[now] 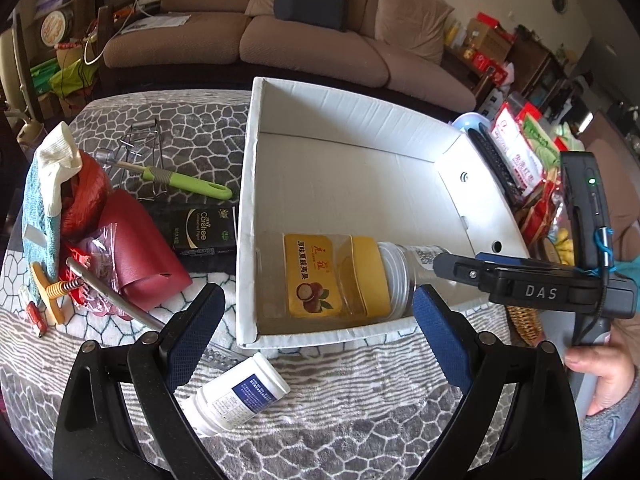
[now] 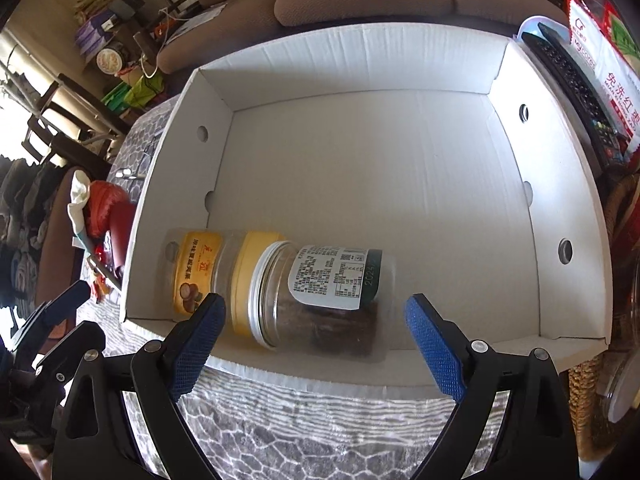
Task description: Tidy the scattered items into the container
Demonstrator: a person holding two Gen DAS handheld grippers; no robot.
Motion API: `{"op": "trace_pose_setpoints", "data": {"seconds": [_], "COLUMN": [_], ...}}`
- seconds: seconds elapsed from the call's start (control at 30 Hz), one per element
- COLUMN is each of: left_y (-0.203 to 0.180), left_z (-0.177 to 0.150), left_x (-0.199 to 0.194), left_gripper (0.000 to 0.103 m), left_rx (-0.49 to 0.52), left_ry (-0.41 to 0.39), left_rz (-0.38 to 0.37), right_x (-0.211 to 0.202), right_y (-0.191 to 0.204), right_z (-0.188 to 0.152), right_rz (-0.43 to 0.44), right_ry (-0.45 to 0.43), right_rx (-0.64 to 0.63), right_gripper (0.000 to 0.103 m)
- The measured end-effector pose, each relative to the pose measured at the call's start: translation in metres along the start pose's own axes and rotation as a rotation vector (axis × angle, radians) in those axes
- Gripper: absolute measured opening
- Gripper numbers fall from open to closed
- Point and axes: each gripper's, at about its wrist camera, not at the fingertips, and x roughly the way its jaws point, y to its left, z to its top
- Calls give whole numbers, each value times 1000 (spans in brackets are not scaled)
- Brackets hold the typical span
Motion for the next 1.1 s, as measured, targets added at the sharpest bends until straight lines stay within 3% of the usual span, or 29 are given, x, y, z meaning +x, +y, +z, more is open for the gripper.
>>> {"op": "trace_pose_setpoints", "data": {"seconds": [0.23,0.43,0.53,0.77,0.9,1.1], "left_y": [1,-4,-4,7,37,121], "left_z": [-17,-31,-39,-64,-81,-118], "left_x": [-26,-65,-80,-110,-121,-115], "left_gripper": [96,103,103,103,103,103], "left_rx": [6,30,40,57,13,-161], "left_ry": [-5,-59,-63,-88,-81,-46], "left_rz": [12,36,39,94,95,109], "right_x": [-30,-51,-64,-80,-83,-73], "right_y": [22,39,56,93,110,140], "right_z": [-25,-51,-67,-100,-119,-147], "right_rz": [-23,-22,-51,-90,-80,-39], "right_ry": [-75,-108,-142,-176,-183,-196], "right_rx": [-39,-58,-98,-168,-184,-226], "right_gripper": [94,95,103,103,103,103]}}
